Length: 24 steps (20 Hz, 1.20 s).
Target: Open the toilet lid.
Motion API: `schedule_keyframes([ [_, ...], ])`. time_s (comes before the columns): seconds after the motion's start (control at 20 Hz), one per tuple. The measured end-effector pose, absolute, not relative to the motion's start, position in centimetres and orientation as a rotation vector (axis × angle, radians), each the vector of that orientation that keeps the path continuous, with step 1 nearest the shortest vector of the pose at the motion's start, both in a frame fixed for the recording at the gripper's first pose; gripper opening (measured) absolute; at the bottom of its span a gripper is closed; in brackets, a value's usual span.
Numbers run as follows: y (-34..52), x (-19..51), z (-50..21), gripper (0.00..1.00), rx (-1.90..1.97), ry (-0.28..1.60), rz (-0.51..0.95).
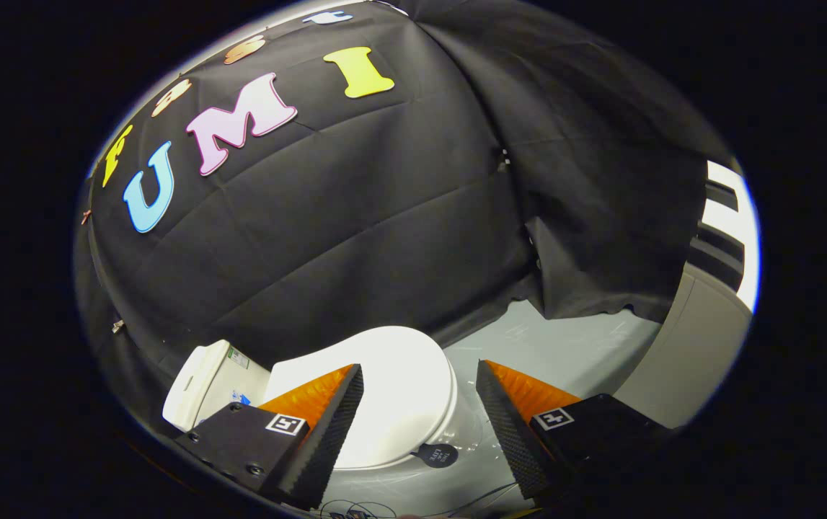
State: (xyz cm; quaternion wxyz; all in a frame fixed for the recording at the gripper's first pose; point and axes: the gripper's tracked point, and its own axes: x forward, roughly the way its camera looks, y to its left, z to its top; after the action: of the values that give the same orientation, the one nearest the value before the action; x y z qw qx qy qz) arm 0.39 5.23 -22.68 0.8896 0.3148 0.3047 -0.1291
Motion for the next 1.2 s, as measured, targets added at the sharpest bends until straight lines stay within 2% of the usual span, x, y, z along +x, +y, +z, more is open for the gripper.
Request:
schedule_keyframes([
  [0.3,6.3,-2.5,-29.7,0.98,0.787,0.743,-0.346],
  [0.55,10.2,-6.0,-34.5,0.99,0.997,0.895,-0.307],
  [0.7,14.0,-6.0,-34.9,0.97,1.198,0.956,-0.204],
  [0.75,14.8,-6.3,-35.6,0.88,1.171,0.988,-0.191],
  [0.85,13.3,-6.8,-37.5,0.53,1.066,1.002,-0.229],
  [0.95,12.5,-6.9,-37.0,0.17,1.124,1.014,-0.257],
  [1.1,13.0,-7.4,-37.3,0.15,1.137,1.016,-0.258],
  [1.15,12.5,-7.0,-37.1,0.05,1.134,1.022,-0.259],
  [1.2,12.4,-7.0,-37.0,0.05,1.131,1.020,-0.250],
])
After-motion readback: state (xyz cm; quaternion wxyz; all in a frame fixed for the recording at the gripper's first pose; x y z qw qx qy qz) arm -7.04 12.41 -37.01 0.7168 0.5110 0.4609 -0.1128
